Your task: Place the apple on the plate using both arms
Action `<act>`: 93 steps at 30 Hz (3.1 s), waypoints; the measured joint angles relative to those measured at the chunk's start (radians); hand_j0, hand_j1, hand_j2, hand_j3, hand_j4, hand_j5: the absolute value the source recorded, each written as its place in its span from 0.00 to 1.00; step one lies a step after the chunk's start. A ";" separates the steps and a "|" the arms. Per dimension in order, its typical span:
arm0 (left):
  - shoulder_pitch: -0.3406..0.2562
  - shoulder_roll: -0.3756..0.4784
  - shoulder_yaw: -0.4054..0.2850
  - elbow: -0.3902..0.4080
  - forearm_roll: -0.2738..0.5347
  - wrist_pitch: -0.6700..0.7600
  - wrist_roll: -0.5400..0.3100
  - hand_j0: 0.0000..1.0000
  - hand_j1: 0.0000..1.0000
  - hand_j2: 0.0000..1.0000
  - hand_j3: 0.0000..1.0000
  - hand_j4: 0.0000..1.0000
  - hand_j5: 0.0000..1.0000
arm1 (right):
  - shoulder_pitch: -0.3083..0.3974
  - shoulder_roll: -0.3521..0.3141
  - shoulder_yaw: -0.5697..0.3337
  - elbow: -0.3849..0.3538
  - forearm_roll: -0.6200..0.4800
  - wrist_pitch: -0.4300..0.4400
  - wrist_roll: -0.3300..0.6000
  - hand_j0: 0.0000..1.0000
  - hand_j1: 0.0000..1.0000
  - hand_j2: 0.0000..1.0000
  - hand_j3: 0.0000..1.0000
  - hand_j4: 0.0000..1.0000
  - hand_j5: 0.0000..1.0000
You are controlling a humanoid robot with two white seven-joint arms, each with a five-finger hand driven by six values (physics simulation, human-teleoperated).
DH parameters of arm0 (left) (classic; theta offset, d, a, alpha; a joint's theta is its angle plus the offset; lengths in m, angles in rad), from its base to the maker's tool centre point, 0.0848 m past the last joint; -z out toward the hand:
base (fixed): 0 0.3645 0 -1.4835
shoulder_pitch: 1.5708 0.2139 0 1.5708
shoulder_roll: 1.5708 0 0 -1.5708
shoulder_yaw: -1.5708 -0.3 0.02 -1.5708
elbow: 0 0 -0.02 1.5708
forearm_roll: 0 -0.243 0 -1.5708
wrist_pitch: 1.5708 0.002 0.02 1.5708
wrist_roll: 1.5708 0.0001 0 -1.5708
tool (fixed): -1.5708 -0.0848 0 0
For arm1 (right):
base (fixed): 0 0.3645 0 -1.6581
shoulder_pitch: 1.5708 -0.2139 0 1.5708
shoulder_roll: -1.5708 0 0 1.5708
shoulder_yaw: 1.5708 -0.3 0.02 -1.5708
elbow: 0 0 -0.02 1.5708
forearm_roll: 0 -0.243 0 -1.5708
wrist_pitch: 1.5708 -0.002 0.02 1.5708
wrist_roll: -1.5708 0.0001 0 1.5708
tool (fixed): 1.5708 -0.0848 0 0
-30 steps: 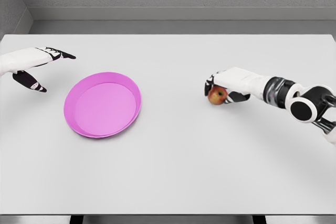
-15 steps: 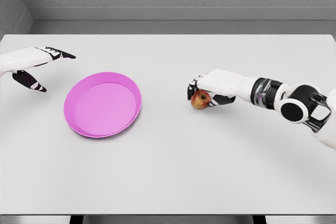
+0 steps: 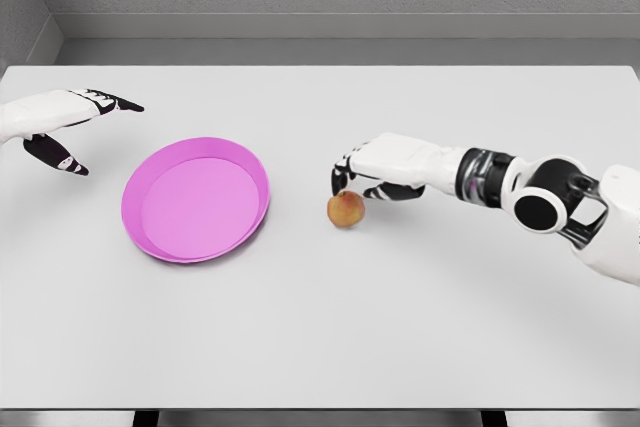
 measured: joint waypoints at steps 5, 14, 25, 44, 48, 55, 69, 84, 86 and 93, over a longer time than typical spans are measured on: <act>0.000 0.002 0.001 0.000 0.000 0.000 0.000 1.00 1.00 1.00 1.00 1.00 1.00 | 0.000 -0.010 -0.006 0.000 0.001 0.003 -0.001 1.00 1.00 1.00 1.00 1.00 1.00; -0.087 -0.032 -0.036 -0.135 -0.108 0.000 0.002 1.00 1.00 1.00 1.00 1.00 1.00 | 0.410 -0.265 -0.509 0.015 0.003 -0.039 -0.002 1.00 1.00 1.00 1.00 1.00 1.00; -0.247 -0.205 -0.345 -0.353 -0.153 0.000 0.009 1.00 1.00 1.00 1.00 1.00 1.00 | 0.380 -0.312 -0.681 0.047 0.007 -0.161 0.001 1.00 1.00 1.00 1.00 1.00 1.00; -0.336 -0.416 -0.592 -0.235 -0.196 0.000 0.008 1.00 1.00 1.00 1.00 1.00 1.00 | 0.394 -0.308 -0.682 0.029 0.004 -0.189 0.002 1.00 1.00 1.00 1.00 1.00 1.00; -0.337 -0.433 -0.596 -0.196 -0.198 0.000 0.009 1.00 1.00 1.00 1.00 1.00 1.00 | 0.396 -0.310 -0.682 0.028 0.003 -0.189 0.002 1.00 1.00 1.00 1.00 1.00 1.00; -0.345 -0.462 -0.606 -0.148 -0.201 0.000 0.008 0.93 0.93 0.93 0.93 0.93 0.93 | 0.396 -0.312 -0.681 0.028 0.003 -0.189 0.002 1.00 1.00 1.00 1.00 1.00 1.00; -0.345 -0.470 -0.624 -0.143 -0.202 0.001 0.003 0.44 0.44 0.44 0.44 0.44 0.44 | 0.394 -0.311 -0.682 0.029 0.003 -0.189 0.002 1.00 1.00 1.00 1.00 1.00 1.00; -0.345 -0.456 -0.601 -0.152 -0.186 0.001 0.008 0.12 0.12 0.12 0.12 0.12 0.12 | 0.394 -0.311 -0.682 0.029 0.003 -0.189 0.002 1.00 1.00 1.00 1.00 1.00 1.00; -0.342 -0.446 -0.583 -0.154 -0.162 0.000 0.008 0.11 0.11 0.11 0.11 0.11 0.11 | 0.394 -0.311 -0.682 0.029 0.003 -0.189 0.002 1.00 1.00 1.00 1.00 1.00 1.00; -0.337 -0.366 -0.463 -0.193 -0.091 0.000 0.009 0.12 0.12 0.12 0.12 0.12 0.12 | 0.394 -0.310 -0.682 0.029 0.003 -0.189 0.002 1.00 1.00 1.00 1.00 1.00 1.00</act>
